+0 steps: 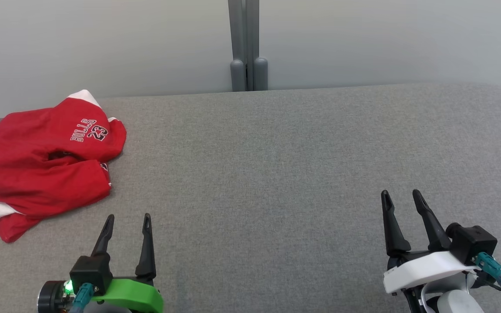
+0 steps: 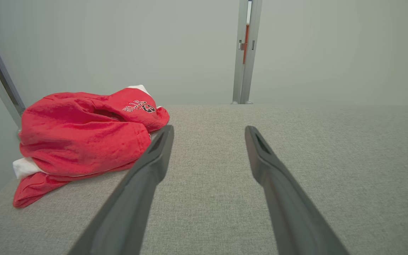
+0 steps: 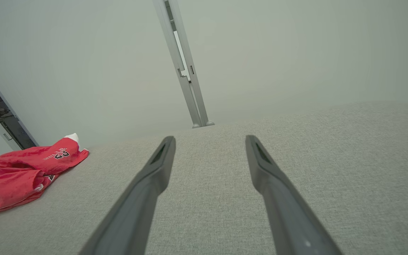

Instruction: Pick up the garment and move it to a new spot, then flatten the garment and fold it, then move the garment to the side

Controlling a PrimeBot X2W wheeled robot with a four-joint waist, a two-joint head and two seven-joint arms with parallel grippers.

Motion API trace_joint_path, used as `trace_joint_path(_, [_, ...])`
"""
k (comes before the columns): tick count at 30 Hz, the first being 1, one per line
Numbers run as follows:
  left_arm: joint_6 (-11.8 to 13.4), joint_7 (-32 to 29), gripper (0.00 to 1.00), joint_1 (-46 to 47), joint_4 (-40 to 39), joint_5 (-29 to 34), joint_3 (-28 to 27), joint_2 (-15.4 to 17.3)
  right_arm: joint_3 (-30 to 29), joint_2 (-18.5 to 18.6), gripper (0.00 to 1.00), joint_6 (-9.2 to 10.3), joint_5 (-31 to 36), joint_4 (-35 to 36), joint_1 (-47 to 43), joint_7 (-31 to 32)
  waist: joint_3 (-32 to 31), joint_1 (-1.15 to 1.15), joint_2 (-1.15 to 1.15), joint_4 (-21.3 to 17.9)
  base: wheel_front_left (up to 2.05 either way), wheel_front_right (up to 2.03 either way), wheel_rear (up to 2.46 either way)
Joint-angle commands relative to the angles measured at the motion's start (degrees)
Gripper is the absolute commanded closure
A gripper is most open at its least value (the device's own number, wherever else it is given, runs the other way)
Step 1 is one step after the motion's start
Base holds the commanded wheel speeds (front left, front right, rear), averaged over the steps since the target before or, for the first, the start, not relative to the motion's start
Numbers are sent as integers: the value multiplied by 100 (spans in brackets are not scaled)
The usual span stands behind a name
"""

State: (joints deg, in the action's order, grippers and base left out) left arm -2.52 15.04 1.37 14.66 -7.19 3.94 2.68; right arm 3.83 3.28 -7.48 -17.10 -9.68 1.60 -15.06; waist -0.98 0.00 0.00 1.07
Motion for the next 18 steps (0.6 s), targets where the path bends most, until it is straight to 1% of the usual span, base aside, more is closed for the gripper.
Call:
trace_joint_path(1, [19,22,0,-45,11,-4,7,40,-7,3,0,-2,12,-26,-27,-18,-1,0,0,4,0,0,0])
trace_joint_path(10, [51,22,0,-58,50,-242,-34,38,-71,-2,0,-2,-276,-132,-29,-18,-21,0,0,33,0,0,0])
trace_joint_path(18, [64,22,0,-78,26,-213,-74,38,-83,-4,0,-2,-251,-206,5,-18,-31,0,0,43,0,0,0])
